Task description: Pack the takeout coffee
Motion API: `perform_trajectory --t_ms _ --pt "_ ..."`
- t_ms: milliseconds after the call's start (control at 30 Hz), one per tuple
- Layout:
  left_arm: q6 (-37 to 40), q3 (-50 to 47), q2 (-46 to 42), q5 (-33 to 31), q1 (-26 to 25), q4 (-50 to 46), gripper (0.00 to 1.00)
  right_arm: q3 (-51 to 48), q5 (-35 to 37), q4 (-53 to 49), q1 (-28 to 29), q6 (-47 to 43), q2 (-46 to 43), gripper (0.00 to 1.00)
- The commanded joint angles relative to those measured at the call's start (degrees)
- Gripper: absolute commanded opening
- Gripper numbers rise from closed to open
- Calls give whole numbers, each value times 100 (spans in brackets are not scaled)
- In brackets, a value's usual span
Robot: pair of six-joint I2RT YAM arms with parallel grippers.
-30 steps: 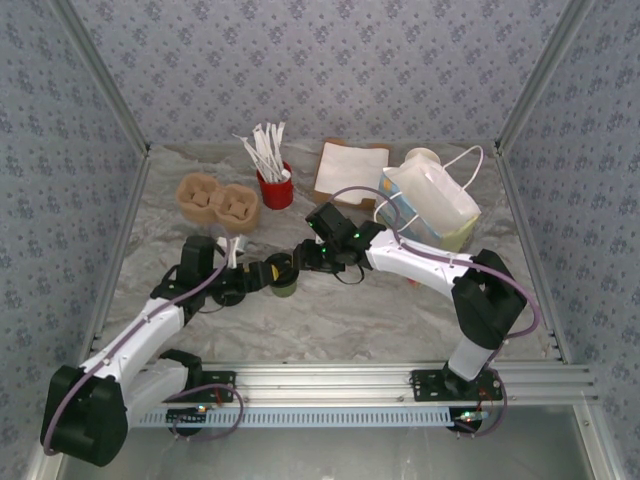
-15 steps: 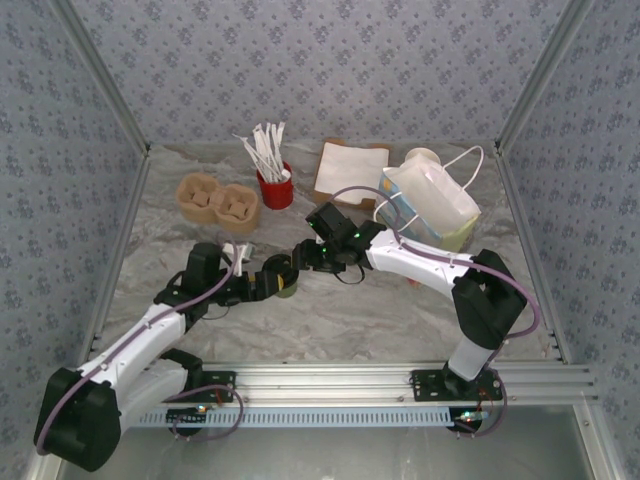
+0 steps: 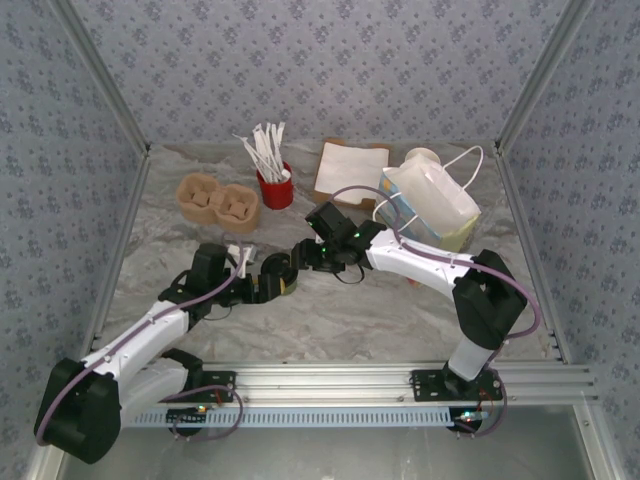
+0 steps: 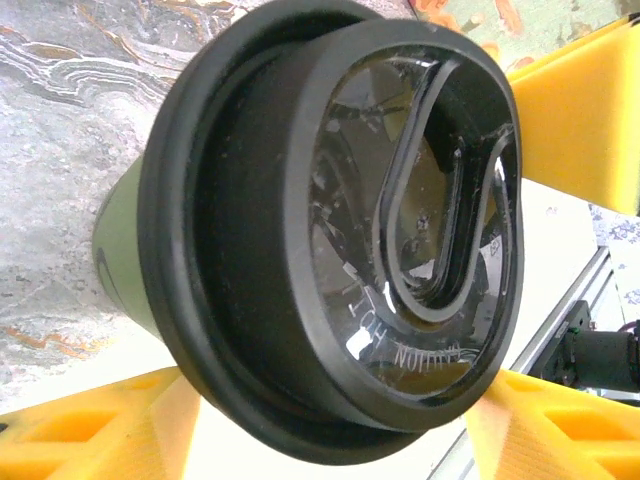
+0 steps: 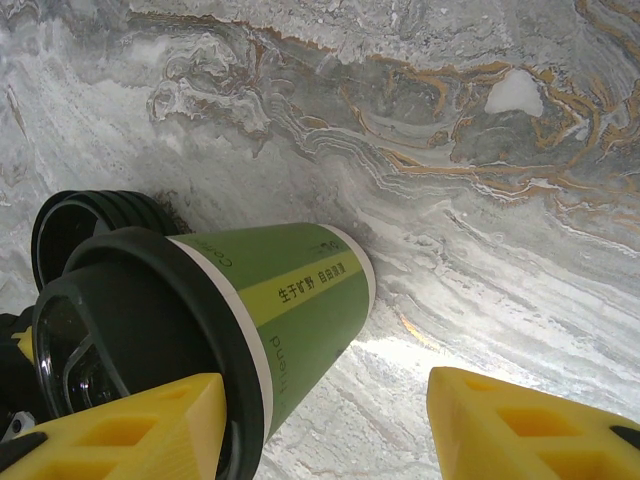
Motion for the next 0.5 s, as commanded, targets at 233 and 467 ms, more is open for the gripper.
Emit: perform_trajectory --t_ms 233,467 --pt "176 40 223 -314 -29 -105 69 -237 -1 135 -26 89 134 57" --pt "96 276 47 -263 -25 -282 71 -120 -41 70 -45 23 142 57"
